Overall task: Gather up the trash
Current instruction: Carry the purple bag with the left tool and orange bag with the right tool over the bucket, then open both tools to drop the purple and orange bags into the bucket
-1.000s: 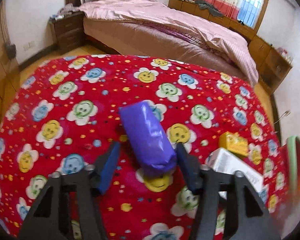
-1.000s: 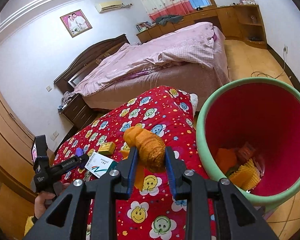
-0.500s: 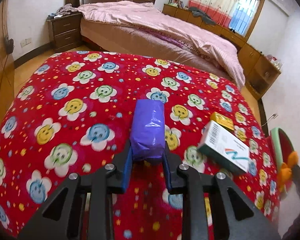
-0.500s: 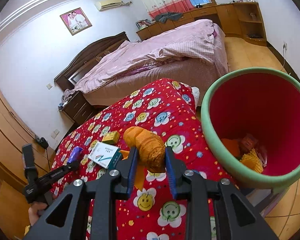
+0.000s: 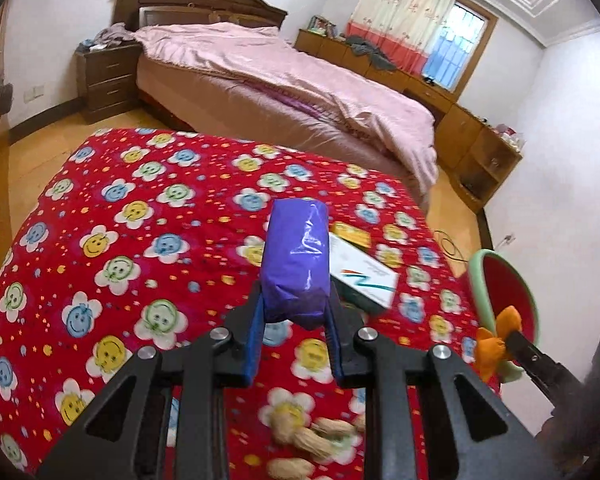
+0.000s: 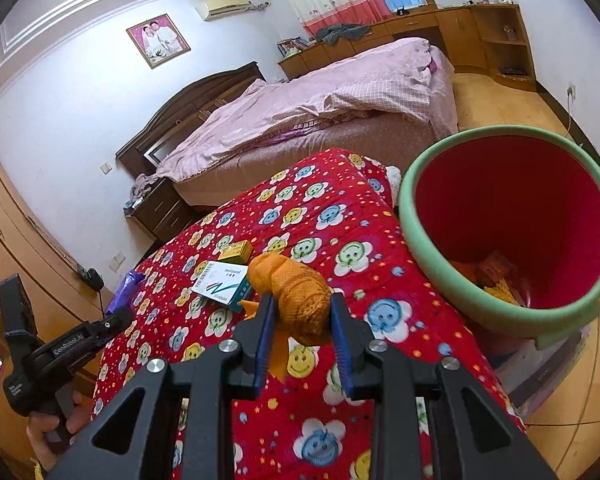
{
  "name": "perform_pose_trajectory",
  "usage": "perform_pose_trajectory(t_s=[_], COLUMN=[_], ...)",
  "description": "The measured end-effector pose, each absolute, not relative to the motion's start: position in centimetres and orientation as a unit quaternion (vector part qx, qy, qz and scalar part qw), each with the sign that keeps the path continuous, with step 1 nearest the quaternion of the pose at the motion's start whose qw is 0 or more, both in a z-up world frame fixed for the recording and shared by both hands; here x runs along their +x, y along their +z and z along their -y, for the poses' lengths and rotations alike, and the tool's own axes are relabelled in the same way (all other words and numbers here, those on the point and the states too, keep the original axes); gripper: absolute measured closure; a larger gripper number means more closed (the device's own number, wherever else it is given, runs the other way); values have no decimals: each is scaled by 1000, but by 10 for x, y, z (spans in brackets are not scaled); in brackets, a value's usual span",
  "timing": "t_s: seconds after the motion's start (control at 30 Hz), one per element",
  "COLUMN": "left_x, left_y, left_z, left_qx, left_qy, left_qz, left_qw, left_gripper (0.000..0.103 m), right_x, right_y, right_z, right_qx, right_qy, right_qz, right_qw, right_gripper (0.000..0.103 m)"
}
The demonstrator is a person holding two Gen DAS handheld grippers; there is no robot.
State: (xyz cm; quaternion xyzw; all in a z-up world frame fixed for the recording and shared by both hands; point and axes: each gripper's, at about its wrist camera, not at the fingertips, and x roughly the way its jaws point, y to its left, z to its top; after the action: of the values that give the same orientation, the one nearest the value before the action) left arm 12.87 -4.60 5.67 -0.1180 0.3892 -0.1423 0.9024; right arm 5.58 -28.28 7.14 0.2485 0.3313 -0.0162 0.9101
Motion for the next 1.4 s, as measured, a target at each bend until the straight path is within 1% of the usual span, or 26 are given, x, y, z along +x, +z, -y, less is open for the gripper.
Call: perform_pose_trajectory(t_s=[0.33, 0.77, 1.07, 1.4], left_x=[103, 98, 112, 122], left_y=[85, 100, 82, 37], left_z=[95, 191, 269, 340], left_qx=[-102, -57, -26, -1], left_qy=[-196, -264, -316, -355], left_qz=[-382, -377, -393, -438], left_qw=[897, 886, 863, 826], left_gripper=[76, 76, 76, 76], right_x=[17, -5, 11, 23], right_y=[75, 85, 79, 59], right_z=[313, 397, 447, 478], right_qx=[271, 286, 269, 264], right_qy=[-36, -95, -123, -151], right_qz=[-316, -278, -280, -305], right_qw=[909, 912, 913, 903], right_gripper=[73, 73, 73, 73])
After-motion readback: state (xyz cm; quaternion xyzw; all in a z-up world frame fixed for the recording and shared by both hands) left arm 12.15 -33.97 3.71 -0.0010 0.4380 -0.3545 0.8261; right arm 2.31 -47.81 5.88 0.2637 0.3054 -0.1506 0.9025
